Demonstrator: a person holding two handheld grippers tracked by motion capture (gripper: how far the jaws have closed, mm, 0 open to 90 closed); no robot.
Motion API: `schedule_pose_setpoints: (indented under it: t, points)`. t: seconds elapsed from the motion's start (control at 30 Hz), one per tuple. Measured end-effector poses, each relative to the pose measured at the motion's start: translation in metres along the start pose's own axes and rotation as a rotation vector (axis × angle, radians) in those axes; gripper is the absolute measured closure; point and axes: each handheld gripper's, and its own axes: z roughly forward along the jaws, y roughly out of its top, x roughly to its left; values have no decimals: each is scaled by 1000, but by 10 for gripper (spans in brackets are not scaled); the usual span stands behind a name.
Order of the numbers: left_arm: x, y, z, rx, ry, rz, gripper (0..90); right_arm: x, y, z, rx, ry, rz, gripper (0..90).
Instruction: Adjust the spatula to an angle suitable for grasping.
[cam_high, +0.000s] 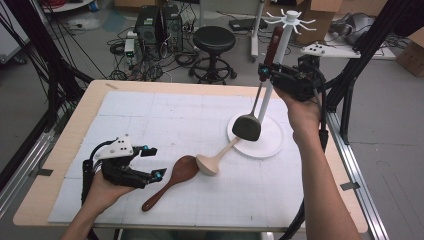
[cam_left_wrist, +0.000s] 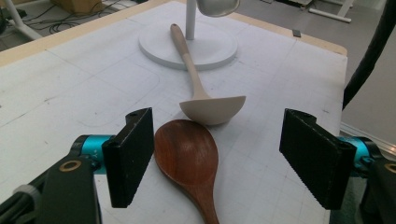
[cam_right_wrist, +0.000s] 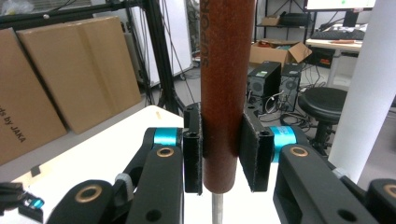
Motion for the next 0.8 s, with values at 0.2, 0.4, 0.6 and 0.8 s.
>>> schedule_pose_setpoints:
  t: [0.2, 0.4, 0.6, 0.8]
  points:
    - [-1, 0, 0, -2, -6, 1, 269, -3, 4, 4, 0, -20, 12, 737]
    - [-1, 1, 0, -5, -11, 3, 269, -5, 9, 5, 14, -44, 22, 737]
    - [-2, 1, 0, -5, -14, 5, 269, -9, 10, 7, 18, -62, 34, 736]
    - [-2, 1, 0, -5, -13, 7, 269, -12, 9, 9, 34, -77, 41, 735]
